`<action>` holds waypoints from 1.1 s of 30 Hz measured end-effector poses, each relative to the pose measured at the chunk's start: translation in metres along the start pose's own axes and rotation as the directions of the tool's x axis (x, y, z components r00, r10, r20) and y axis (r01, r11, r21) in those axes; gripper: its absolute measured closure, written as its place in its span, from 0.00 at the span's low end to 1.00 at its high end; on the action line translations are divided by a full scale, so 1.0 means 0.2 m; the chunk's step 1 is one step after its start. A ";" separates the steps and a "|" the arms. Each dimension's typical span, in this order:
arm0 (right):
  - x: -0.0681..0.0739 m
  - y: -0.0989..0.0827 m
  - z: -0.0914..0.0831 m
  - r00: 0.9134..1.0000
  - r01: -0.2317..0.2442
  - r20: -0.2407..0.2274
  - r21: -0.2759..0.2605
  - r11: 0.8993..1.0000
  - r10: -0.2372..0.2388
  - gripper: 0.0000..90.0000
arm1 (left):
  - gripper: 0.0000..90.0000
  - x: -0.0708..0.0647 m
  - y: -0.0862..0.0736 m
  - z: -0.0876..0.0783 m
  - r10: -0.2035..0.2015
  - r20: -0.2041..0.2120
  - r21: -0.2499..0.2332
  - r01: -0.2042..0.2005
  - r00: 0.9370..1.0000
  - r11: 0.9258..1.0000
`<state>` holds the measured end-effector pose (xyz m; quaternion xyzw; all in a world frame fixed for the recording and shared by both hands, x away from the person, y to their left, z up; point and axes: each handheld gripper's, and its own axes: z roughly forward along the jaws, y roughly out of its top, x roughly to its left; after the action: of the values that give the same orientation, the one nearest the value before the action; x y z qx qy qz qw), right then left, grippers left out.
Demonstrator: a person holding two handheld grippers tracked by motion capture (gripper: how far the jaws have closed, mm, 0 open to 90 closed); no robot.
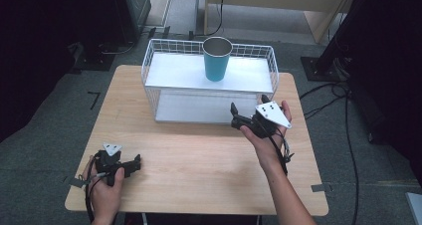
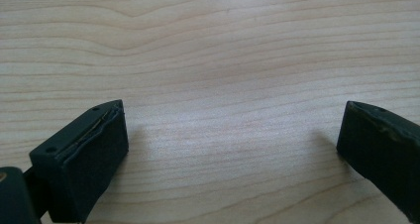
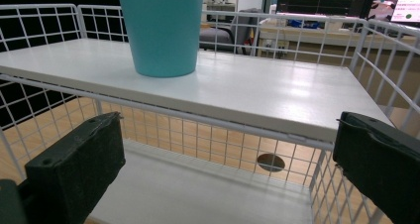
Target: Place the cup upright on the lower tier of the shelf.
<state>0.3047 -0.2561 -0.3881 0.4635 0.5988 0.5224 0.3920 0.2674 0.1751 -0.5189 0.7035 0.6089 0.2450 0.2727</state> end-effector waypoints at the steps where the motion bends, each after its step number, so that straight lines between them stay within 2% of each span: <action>1: -0.01 -0.01 -0.01 1.000 0.000 0.001 0.003 1.000 0.000 0.00 | 0.00 0.00 0.00 0.00 0.000 0.000 0.000 0.000 1.000 1.000; 16: -0.09 -0.13 -0.09 0.999 -0.016 0.029 0.031 0.999 0.015 0.00 | 0.00 0.00 0.00 0.00 0.000 0.000 0.000 0.000 1.000 1.000; 33: -0.22 -0.29 -0.18 0.996 -0.028 0.082 0.079 0.996 0.022 0.00 | 0.00 0.00 0.00 0.00 0.000 0.000 0.000 0.000 1.000 1.000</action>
<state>0.2732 -0.3086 -0.4398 0.5071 0.5970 0.4839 0.3904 0.2673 0.1751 -0.5189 0.7036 0.6089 0.2447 0.2727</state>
